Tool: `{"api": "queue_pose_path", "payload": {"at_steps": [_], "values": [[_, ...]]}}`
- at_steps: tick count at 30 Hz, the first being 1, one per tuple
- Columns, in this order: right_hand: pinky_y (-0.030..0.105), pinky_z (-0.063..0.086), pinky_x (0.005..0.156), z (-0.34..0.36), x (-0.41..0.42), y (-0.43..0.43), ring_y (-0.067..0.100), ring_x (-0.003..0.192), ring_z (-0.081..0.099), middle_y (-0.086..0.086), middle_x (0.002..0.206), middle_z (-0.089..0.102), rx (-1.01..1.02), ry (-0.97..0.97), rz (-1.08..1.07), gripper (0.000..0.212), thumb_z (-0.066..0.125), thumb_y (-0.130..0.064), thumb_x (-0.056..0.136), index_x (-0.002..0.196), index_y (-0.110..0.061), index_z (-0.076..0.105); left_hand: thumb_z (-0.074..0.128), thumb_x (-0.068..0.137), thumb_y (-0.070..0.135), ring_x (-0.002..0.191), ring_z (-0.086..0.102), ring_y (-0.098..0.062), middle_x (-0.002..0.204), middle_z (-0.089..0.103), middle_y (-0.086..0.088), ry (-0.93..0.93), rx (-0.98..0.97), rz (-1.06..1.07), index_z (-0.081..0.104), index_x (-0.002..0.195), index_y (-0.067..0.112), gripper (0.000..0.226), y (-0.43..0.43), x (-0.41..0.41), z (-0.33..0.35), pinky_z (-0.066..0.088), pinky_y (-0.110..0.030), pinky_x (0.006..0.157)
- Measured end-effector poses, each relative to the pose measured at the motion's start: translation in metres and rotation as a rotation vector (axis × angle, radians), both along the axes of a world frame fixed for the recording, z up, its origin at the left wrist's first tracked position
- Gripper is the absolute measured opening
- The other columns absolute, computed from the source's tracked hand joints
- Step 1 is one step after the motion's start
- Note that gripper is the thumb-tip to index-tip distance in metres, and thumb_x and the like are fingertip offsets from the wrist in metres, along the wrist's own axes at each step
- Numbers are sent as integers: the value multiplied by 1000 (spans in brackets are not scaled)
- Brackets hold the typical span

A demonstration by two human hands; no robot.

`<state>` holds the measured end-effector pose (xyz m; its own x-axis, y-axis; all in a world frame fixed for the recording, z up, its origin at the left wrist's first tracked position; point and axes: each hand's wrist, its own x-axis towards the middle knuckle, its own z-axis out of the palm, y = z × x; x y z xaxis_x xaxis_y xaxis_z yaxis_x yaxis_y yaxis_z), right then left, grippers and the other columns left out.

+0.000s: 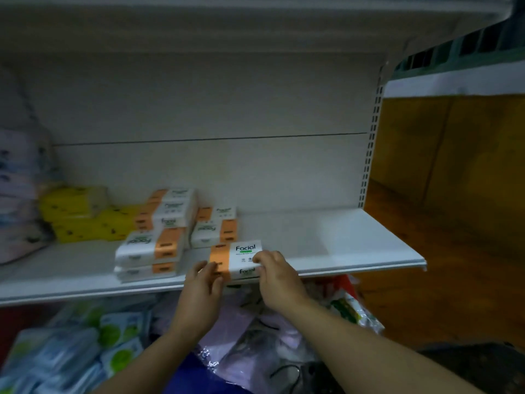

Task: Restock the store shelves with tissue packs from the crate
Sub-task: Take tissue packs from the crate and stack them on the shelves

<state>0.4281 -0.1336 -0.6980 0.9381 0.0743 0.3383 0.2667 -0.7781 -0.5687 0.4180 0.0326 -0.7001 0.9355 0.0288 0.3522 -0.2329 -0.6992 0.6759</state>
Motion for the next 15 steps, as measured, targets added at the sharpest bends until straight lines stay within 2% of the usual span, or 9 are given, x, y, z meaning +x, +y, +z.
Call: {"api": "queue_pose_path", "payload": {"at_steps": [3, 5, 7, 9, 12, 13, 15], "values": [[32, 40, 87, 3, 11, 19, 28, 110, 50, 7, 122, 51, -47, 5, 15, 27, 43, -19, 97, 122, -22, 52, 58, 88, 9, 104, 54, -21, 128, 38, -7, -89, 111, -11, 53, 117, 7, 30, 15, 0, -1, 38, -23, 93], [33, 41, 88, 4, 17, 31, 28, 110, 51, 6, 122, 55, -57, 25, 21, 25, 42, -22, 98, 121, -21, 53, 68, 80, 9, 103, 52, -24, 119, 46, -9, -137, 254, -20, 57, 106, 7, 29, 25, 4, -5, 44, -30, 90], [35, 43, 90, 3, 24, 38, 27, 111, 49, 4, 124, 58, -114, 11, 20, 27, 41, -20, 97, 122, -22, 53, 75, 73, 13, 104, 52, -28, 113, 51, -12, -138, 342, -16, 59, 103, 3, 35, 30, 7, -6, 46, -36, 91], [38, 43, 94, 3, 28, 46, 28, 115, 45, 3, 130, 55, -224, 36, 45, 36, 41, -16, 96, 131, -23, 45, 72, 75, 19, 114, 47, -29, 121, 49, -13, -120, 373, -1, 56, 112, 3, 43, 32, 7, -2, 40, -37, 100], [39, 35, 105, 6, 25, 48, 28, 127, 34, 0, 146, 39, -298, 121, 109, 56, 43, -13, 95, 147, -24, 25, 61, 84, 35, 138, 23, -27, 144, 29, -10, -12, 444, 6, 38, 134, 8, 61, 29, 8, 1, 20, -33, 116], [38, 33, 108, 6, 23, 45, 27, 129, 32, 1, 148, 35, -289, 116, 125, 58, 43, -14, 95, 148, -24, 22, 58, 86, 38, 142, 16, -28, 148, 23, -10, 7, 461, 1, 32, 139, 10, 65, 26, 8, 2, 17, -35, 118], [34, 30, 109, 5, 15, 29, 26, 129, 33, 3, 146, 37, -236, 54, 141, 55, 43, -14, 95, 147, -21, 27, 54, 88, 39, 145, 6, -28, 154, 14, -9, 16, 459, -56, 24, 144, 10, 70, 13, 4, 6, 10, -35, 120]]}}
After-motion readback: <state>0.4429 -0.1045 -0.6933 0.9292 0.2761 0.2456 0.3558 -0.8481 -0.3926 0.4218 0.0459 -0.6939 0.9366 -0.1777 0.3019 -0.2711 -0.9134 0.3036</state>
